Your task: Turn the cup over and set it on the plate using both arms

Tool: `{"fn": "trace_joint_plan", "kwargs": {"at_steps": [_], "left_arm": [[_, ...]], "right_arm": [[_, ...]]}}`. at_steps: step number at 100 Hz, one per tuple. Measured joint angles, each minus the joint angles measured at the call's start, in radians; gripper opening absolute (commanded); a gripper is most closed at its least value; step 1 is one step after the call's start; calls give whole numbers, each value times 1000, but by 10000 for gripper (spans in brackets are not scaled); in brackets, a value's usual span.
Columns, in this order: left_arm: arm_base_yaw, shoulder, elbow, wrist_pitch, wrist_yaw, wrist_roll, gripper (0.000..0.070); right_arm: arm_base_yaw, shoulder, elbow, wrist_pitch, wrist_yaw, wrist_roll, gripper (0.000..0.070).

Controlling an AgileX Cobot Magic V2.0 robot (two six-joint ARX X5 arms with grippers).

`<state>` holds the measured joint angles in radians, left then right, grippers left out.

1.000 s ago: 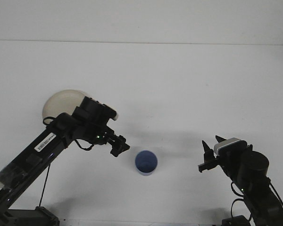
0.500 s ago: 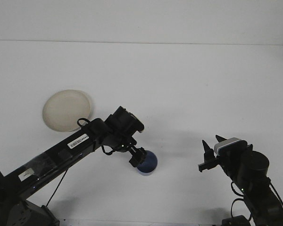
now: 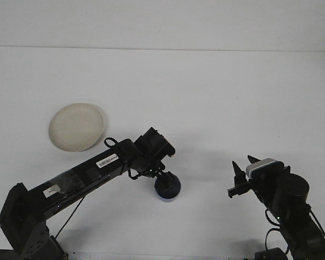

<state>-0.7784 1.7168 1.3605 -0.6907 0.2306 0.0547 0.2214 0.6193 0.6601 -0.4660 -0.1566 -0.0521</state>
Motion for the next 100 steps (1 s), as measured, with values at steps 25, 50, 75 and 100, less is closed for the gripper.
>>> {"fn": "trace_joint_plan", "kwargs": {"at_steps": [25,50,75,100], "left_arm": [[-5,0,0,-5,-16,0,13],[27,-1,85,-90,-17,0,13],[181,-29,346,-238,-96,16,13],[453,-32,592,-343,-144,45,13]], "right_arm": [[0,0,0,0,0,0,345],[0,0,0,0,0,0,345],[0,0,0,0,0,0,345],[0,0,0,0,0,0,345]]}}
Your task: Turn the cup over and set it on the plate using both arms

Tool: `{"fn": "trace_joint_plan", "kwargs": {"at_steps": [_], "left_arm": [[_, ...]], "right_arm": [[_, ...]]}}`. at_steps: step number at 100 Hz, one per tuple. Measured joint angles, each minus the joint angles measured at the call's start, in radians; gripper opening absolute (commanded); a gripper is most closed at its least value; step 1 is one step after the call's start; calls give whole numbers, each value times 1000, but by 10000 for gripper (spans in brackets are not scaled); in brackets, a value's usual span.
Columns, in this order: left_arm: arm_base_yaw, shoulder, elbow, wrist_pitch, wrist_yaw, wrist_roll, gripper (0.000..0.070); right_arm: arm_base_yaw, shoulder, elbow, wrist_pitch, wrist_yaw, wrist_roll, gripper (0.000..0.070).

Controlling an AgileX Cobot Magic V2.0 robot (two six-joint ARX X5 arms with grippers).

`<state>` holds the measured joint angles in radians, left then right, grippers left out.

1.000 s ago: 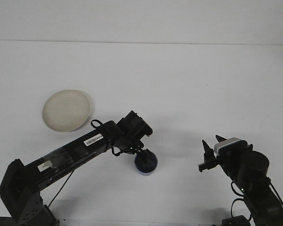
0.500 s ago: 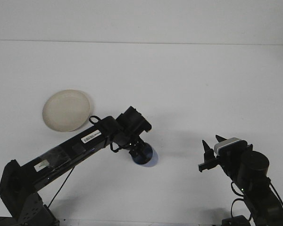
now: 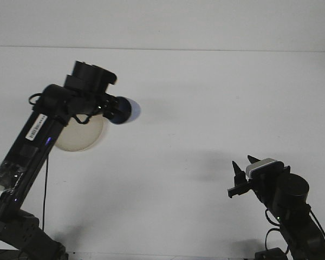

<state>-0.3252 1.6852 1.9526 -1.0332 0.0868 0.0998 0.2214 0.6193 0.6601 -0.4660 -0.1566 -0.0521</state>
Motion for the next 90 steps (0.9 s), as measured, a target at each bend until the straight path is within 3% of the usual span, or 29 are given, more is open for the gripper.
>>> {"fn": "trace_joint_plan", "kwargs": {"at_steps": [24,46,90], "left_arm": [[277,0,23,-64,-6,3,13],[439,89,23,-117,-6,3,13],[495,307,23,-124,-6,-2,13]], "right_arm": [[0,0,0,0,0,0,345],[0,0,0,0,0,0,345],[0,0,0,0,0,0,345]]}}
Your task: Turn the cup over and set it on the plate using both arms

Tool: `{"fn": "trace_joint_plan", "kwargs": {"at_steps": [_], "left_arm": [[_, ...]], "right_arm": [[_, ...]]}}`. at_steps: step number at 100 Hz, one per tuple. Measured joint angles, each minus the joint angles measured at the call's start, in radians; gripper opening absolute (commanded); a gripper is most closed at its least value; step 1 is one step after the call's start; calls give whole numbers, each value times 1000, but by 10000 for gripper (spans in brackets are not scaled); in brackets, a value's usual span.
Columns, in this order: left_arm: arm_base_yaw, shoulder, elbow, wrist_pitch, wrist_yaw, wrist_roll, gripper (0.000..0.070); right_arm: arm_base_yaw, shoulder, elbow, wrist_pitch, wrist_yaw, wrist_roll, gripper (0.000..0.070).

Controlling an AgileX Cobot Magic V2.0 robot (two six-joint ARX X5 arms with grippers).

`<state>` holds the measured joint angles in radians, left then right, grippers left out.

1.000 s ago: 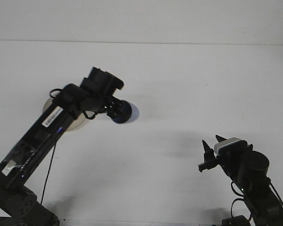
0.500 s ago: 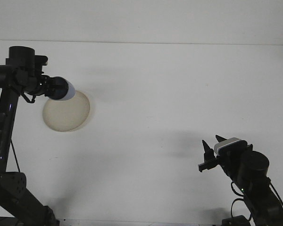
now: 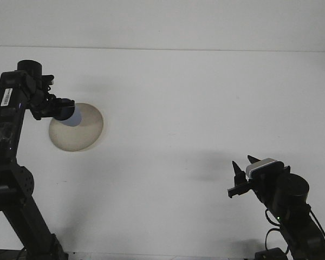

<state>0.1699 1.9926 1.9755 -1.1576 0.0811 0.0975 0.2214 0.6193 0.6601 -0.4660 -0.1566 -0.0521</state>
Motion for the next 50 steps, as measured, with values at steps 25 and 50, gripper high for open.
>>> {"fn": "trace_joint_plan", "kwargs": {"at_steps": [25,50], "left_arm": [[0,63,0,-3,0,-3,13],[0,67,0,-2,0,-3,15]], "right_arm": [[0,0,0,0,0,0,345],[0,0,0,1,0,0,345]]}}
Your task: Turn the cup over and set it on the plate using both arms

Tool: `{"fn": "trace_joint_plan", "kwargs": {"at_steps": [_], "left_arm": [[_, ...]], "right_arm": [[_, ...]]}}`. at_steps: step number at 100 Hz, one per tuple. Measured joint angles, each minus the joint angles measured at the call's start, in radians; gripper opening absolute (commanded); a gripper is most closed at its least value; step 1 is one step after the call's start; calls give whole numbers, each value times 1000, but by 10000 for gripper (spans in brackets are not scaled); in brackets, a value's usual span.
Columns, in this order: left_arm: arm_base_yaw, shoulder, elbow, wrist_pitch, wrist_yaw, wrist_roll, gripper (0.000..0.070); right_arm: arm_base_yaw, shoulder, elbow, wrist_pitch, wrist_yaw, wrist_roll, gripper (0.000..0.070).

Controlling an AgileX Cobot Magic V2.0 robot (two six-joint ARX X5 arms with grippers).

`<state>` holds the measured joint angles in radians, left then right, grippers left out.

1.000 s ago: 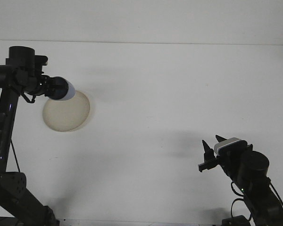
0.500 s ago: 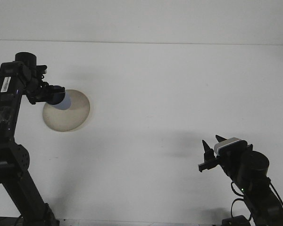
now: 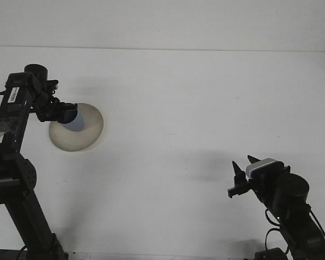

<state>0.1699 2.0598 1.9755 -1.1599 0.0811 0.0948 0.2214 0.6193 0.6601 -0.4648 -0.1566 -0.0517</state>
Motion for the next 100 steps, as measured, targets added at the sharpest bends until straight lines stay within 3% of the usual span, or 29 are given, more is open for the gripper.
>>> {"fn": "trace_joint_plan", "kwargs": {"at_steps": [7,11,19,25,34,54,83,100], "left_arm": [[0,0,0,0,0,0,47],[0,0,0,0,0,0,135],[0,0,0,6,6,0,389],[0,0,0,21,39,0,455],[1,0,0,44,75,0,456],[8,-49,21,34,76,0,456],[35,-399,76,63,77,-4,446],[35,-555,79,47,78,-26,244]], "right_arm": [[0,0,0,3,0,0,345],[0,0,0,4,0,0,345],[0,0,0,4,0,0,345],[0,0,0,4,0,0,345],[0,0,0,4,0,0,345],[0,0,0,4,0,0,345],[0,0,0,4,0,0,345],[0,0,0,33,26,0,345]]}}
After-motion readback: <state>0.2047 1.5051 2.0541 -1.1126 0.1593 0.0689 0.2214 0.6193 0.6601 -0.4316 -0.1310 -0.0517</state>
